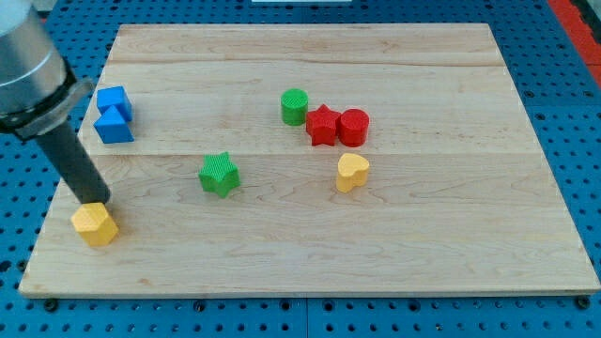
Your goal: Place the yellow heart to the right of the yellow hexagon
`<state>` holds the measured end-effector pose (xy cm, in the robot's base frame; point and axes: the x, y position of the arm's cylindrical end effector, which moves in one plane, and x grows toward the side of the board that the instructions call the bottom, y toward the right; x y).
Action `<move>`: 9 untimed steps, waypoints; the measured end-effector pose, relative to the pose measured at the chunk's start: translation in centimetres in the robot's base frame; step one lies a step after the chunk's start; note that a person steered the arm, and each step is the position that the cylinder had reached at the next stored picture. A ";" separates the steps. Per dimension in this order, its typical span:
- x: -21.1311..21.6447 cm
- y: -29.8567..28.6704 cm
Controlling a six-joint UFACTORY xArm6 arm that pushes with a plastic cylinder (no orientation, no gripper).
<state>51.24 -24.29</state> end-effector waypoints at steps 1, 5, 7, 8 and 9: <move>0.0 8.7; -6.3 32.9; -1.9 34.5; -1.6 26.3; -3.3 28.3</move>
<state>47.89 4.01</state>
